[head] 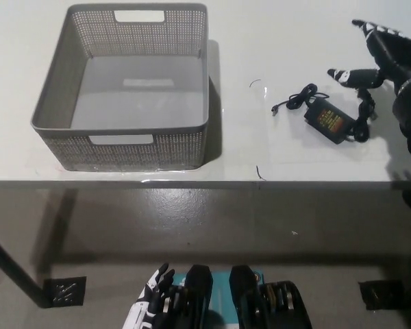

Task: Use the right hand to pick up a black power cord and place it into a container on the left hand side

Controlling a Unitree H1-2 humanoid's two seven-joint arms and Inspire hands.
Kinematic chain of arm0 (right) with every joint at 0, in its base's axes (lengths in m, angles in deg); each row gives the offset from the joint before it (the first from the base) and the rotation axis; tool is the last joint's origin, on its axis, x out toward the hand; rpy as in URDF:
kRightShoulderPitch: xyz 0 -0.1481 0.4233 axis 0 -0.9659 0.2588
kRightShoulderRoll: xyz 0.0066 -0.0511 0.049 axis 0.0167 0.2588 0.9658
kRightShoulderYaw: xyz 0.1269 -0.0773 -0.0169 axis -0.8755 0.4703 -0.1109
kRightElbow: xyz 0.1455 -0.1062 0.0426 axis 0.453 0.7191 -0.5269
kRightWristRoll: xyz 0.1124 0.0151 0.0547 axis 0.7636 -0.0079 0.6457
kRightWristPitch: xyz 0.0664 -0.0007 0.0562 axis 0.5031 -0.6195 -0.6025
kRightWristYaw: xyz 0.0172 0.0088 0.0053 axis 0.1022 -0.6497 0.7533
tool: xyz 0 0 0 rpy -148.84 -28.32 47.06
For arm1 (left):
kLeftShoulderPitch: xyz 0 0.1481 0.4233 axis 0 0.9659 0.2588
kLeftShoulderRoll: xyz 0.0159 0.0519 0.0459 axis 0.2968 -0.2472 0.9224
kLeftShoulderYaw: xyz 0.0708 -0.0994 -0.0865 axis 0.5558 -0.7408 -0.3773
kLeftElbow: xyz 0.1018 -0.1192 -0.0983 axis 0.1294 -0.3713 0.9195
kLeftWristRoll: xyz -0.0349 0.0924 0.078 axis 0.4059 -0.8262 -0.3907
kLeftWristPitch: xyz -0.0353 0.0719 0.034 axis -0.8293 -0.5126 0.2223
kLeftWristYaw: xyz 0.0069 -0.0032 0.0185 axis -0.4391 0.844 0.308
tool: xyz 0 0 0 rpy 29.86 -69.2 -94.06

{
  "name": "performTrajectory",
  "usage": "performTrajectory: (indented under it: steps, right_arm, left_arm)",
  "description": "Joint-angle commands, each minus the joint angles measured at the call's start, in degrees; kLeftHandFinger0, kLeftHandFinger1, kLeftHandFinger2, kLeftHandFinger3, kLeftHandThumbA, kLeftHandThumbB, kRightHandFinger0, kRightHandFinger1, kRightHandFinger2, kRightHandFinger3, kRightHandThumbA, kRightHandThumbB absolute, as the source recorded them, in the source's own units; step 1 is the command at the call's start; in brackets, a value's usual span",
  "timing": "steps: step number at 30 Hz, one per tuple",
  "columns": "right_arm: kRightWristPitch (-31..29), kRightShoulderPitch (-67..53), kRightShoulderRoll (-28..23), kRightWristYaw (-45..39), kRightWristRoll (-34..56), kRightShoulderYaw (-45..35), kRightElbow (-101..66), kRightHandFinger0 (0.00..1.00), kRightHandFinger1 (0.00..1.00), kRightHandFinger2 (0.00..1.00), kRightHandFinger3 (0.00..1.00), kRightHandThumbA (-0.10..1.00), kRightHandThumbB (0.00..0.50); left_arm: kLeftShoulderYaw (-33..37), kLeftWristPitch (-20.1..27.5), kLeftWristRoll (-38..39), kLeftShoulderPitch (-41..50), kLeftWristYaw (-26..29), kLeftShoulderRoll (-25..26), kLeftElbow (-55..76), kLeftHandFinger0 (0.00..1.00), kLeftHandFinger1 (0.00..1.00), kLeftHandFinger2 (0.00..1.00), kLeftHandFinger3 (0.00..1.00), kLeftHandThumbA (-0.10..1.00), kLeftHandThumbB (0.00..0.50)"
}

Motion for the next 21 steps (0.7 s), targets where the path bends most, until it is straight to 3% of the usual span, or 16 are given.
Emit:
performTrajectory:
  steps: [1,4,6,9,13,21]
  right_arm:
    - [3.8,3.4,-2.5,-7.7,2.6,0.2,-0.9,1.0,1.0,1.0,1.0,0.81,0.5]
    - [4.9,3.3,-2.5,-10.4,4.4,-0.5,-1.3,1.0,1.0,1.0,1.0,0.79,0.5]
    - [5.9,3.2,-2.5,-12.6,5.6,-0.7,-1.9,1.0,1.0,1.0,1.0,0.78,0.5]
    - [6.3,3.2,-2.9,-16.4,6.9,-0.1,-2.6,1.0,1.0,1.0,1.0,0.81,0.5]
    - [8.9,2.9,-2.7,-20.4,8.6,0.0,-3.1,1.0,1.0,1.0,1.0,0.77,0.5]
    - [8.3,2.6,-1.8,-20.9,8.8,0.9,0.1,1.0,1.0,1.0,1.0,0.79,0.5]
  left_arm:
    - [0.5,1.4,-0.3,-0.3,-0.6,0.3,2.0,1.0,1.0,1.0,1.0,1.0,0.096]
    - [0.5,1.5,-0.2,-0.9,-0.7,0.4,1.5,1.0,1.0,1.0,1.0,1.0,0.094]
    - [0.4,0.7,-0.3,-1.1,-0.6,0.3,1.8,1.0,1.0,1.0,1.0,1.0,0.127]
    - [0.4,0.9,-0.2,-1.7,-0.6,0.1,1.3,1.0,1.0,1.0,1.0,1.0,0.115]
    - [0.4,0.8,-0.1,-1.9,-0.9,0.4,1.3,1.0,1.0,1.0,1.0,1.0,0.096]
    - [0.4,-0.1,-0.6,-1.7,-0.7,0.1,1.8,1.0,1.0,1.0,1.0,1.0,0.086]
